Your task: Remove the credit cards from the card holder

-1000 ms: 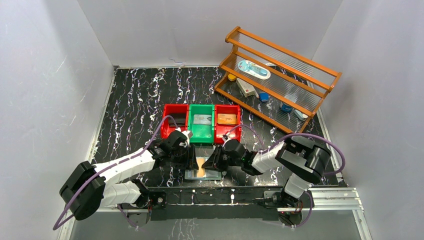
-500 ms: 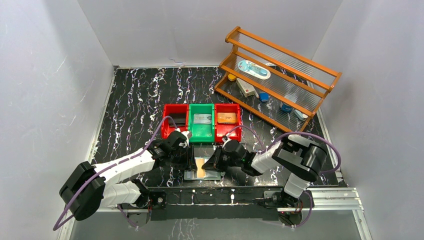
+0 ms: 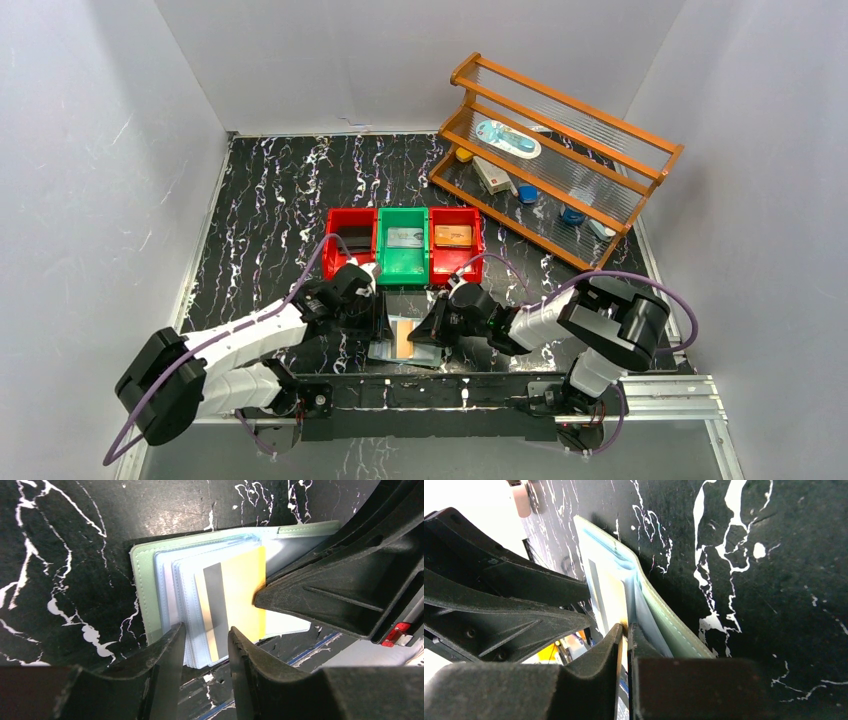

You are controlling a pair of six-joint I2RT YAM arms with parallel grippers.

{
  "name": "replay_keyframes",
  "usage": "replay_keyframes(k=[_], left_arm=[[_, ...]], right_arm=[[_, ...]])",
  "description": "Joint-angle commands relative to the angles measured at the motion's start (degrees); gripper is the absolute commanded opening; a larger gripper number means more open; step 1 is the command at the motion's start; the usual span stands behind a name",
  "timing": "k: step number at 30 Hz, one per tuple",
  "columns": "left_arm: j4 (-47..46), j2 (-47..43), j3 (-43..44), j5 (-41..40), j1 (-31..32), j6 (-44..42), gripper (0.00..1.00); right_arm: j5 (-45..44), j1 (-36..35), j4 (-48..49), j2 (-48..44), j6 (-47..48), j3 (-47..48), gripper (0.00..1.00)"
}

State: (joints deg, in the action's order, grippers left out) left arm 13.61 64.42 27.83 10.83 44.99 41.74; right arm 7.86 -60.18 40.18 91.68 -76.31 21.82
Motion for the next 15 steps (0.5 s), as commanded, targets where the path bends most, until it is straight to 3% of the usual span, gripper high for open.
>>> replay_keyframes(k=[1,8,11,15], left_arm=[[4.2,-3.2,-0.2,-3.2,0.3,0.6,0.38],[0.2,-9.2,2.3,0.0,0.3,0.2,0.44],[-5.0,-7.1,1.8,5.4,0.3,-0.1,0.44],[-5.9,-1.4,1.5,6.6,0.3,1.3,0.43]], right_arm=[[-0.6,-0.4,-1.0,-1.6,0.4,-0.3,0.14],[0.0,-0.3,0.6,0.9,0.9,0.5,0.15],[0.9,-0.2,2.5,2.8,0.3,0.2,0.16],[1.6,-0.1,9.0,4.8,-2.1,-1.4,0.16]])
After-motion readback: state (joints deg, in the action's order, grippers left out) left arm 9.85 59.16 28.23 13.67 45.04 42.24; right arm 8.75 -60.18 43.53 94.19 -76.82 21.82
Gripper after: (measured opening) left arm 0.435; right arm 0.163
